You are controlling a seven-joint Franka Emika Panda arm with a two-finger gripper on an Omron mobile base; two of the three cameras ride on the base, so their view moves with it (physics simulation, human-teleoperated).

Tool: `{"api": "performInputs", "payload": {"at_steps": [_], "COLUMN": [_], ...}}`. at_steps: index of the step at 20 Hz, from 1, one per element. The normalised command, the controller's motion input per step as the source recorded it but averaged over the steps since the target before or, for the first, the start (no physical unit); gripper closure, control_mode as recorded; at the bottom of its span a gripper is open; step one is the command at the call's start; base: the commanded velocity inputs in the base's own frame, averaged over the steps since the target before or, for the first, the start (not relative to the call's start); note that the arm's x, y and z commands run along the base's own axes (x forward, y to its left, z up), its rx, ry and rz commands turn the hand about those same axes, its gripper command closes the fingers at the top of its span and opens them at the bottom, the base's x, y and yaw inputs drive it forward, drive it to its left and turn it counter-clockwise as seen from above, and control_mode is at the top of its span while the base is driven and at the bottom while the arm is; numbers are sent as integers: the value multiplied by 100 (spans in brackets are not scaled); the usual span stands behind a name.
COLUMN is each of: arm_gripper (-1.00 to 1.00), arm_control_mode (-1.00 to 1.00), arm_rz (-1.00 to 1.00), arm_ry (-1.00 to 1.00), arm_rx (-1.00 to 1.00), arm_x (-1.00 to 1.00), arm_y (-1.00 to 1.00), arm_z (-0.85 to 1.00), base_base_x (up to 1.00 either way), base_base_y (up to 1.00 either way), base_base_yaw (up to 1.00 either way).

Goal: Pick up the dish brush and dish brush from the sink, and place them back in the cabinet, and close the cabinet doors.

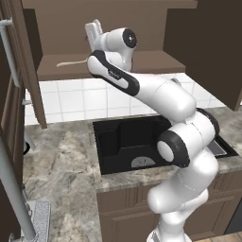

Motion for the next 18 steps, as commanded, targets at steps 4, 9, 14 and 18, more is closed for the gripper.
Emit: {"api": "performInputs", "payload": {"at_steps": [4, 9, 14, 18], "arm_gripper": [-100, -100, -100, -100], "arm_control_mode": [-100, -100, -100, -100], "arm_rz": [0, 0, 0, 0], "arm_ry": [0, -1, 0, -4], "arm_rx": [0, 0, 0, 0], "arm_x": [-33, -37, -36, -43], "arm_y": [-12, -19, -22, -24], "arm_z": [7, 7, 5, 5], "base_base_x": [0, 0, 0, 0], "base_base_y": [0, 0, 0, 0], "base_base_yaw": [0, 0, 0, 0]}}
